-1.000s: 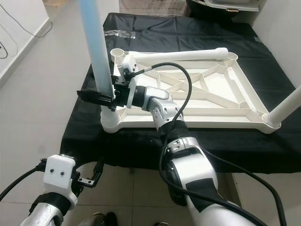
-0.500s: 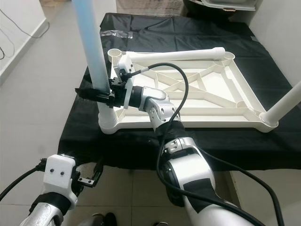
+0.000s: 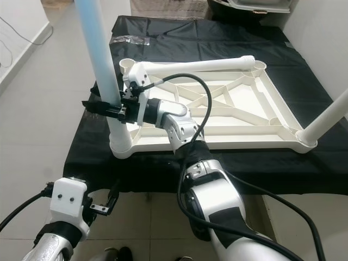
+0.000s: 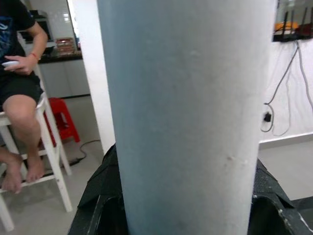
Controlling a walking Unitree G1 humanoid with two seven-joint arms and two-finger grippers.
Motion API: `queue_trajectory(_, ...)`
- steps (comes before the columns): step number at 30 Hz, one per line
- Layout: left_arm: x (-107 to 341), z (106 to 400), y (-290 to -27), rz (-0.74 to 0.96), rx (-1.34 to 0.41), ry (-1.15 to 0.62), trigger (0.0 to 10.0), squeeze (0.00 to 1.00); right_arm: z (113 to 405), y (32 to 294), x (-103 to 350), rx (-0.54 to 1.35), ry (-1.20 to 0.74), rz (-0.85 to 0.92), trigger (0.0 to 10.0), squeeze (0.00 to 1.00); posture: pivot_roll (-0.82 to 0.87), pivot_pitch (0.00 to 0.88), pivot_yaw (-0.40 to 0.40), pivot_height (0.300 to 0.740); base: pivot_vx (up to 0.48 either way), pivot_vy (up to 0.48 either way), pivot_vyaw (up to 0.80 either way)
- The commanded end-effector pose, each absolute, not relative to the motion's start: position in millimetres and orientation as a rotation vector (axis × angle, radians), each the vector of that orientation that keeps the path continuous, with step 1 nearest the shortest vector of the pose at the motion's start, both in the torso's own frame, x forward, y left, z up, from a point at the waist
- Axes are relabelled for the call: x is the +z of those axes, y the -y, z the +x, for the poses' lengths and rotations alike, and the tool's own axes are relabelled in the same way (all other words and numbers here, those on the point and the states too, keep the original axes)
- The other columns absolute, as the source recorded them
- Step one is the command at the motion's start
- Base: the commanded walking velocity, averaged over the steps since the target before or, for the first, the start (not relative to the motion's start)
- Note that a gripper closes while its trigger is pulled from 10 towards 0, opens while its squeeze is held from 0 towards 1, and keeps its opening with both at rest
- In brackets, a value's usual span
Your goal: Building children table
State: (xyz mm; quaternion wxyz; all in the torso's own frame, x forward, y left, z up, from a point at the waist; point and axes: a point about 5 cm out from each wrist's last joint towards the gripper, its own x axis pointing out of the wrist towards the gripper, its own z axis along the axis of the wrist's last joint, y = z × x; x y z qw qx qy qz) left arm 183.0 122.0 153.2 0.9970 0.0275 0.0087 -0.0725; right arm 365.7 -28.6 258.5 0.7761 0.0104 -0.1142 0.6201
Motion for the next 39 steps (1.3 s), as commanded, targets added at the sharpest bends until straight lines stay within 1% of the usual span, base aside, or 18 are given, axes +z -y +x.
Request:
queue_trajectory(1,149.1,182.7,-124.4,0.074,-0.141,-0.036,10.0,0.0,365.5,35.6,238.7,1.294,0.185,0.057,0.0,0.0,0.1,0.162,-0.058,0.74,0.0,0.0,0.0)
queue_trajectory(10,150.8,184.9,-127.6,0.086,-0.144,-0.031,10.0,0.0,359.7,51.5,225.2,1.273,0.181,0.003,0.0,0.0,0.09,0.169,-0.043,0.74,0.0,0.0,0.0)
queue_trajectory(16,151.7,185.0,-129.4,0.091,-0.142,-0.03,10.0,0.0,357.0,50.0,218.6,1.211,0.15,-0.033,0.0,0.0,0.1,0.172,-0.04,0.74,0.0,0.0,0.0)
queue_trajectory(19,152.2,185.4,-130.4,0.094,-0.143,-0.027,10.0,0.0,366.7,52.3,208.4,0.972,0.089,-0.034,0.0,0.0,0.1,0.17,-0.035,0.74,0.0,0.0,0.0)
queue_trajectory(20,152.2,185.4,-130.4,0.094,-0.143,-0.027,10.0,0.0,366.7,52.3,208.4,0.972,0.089,-0.034,0.0,0.0,0.1,0.17,-0.035,0.74,0.0,0.0,0.0)
queue_trajectory(21,152.2,185.8,-130.9,0.095,-0.143,-0.026,10.0,0.0,370.2,53.8,203.2,0.875,0.059,-0.029,0.0,0.0,0.09,0.169,-0.032,0.74,0.0,0.0,0.0)
queue_trajectory(22,152.6,186.6,-131.5,0.096,-0.143,-0.024,10.0,0.0,377.2,61.2,195.0,0.688,0.016,-0.022,0.0,0.0,0.09,0.169,-0.032,0.74,0.0,0.0,0.0)
queue_trajectory(23,152.6,186.6,-131.5,0.096,-0.143,-0.024,10.0,0.0,377.2,61.2,195.0,0.688,0.016,-0.022,0.0,0.0,0.09,0.169,-0.032,0.74,0.0,0.0,0.0)
queue_trajectory(25,153.1,188.0,-132.6,0.098,-0.142,-0.021,10.0,0.0,384.7,75.7,182.5,0.395,-0.046,-0.018,0.0,0.0,0.09,0.166,-0.03,0.74,0.0,0.0,0.0)
queue_trajectory(26,153.1,188.0,-132.6,0.098,-0.142,-0.021,10.0,0.0,384.7,75.7,182.5,0.395,-0.046,-0.018,0.0,0.0,0.09,0.166,-0.03,0.74,0.0,0.0,0.0)
queue_trajectory(27,153.2,188.3,-132.8,0.099,-0.143,-0.02,10.0,0.0,385.1,82.4,180.4,0.234,-0.044,0.003,0.0,0.0,0.09,0.166,-0.03,0.74,0.0,0.0,0.0)
queue_trajectory(30,153.2,188.3,-132.8,0.099,-0.143,-0.02,10.0,0.0,385.1,82.4,180.4,0.234,-0.044,0.003,0.0,0.0,0.09,0.166,-0.03,0.74,0.0,0.0,0.0)
queue_trajectory(31,153.5,188.9,-132.8,0.1,-0.145,-0.018,10.0,0.0,383.4,85.7,179.6,0.098,-0.036,0.029,0.0,0.0,0.1,0.161,-0.028,0.74,0.0,0.0,0.0)
queue_trajectory(32,153.5,188.9,-132.8,0.1,-0.145,-0.018,10.0,0.0,383.4,85.7,179.6,0.098,-0.036,0.029,0.0,0.0,0.1,0.161,-0.028,0.74,0.0,0.0,0.0)
queue_trajectory(34,154.5,190.5,-133.3,0.106,-0.148,-0.013,10.0,0.0,376.4,78.6,180.6,-0.141,-0.018,0.094,0.0,0.0,0.11,0.154,-0.027,0.74,0.0,0.0,0.0)
queue_trajectory(36,154.8,191.4,-133.6,0.107,-0.149,-0.011,10.0,0.0,374.1,72.6,181.1,-0.202,-0.022,0.118,0.0,0.0,0.11,0.153,-0.03,0.74,0.0,0.0,0.0)
queue_trajectory(38,154.8,191.4,-133.6,0.107,-0.149,-0.011,10.0,0.0,374.1,72.6,181.1,-0.202,-0.022,0.118,0.0,0.0,0.11,0.153,-0.03,0.74,0.0,0.0,0.0)
queue_trajectory(39,154.9,192.1,-134.0,0.109,-0.149,-0.01,10.0,0.0,372.5,65.4,181.7,-0.253,-0.033,0.143,0.0,0.0,0.11,0.151,-0.031,0.74,0.0,0.0,0.0)
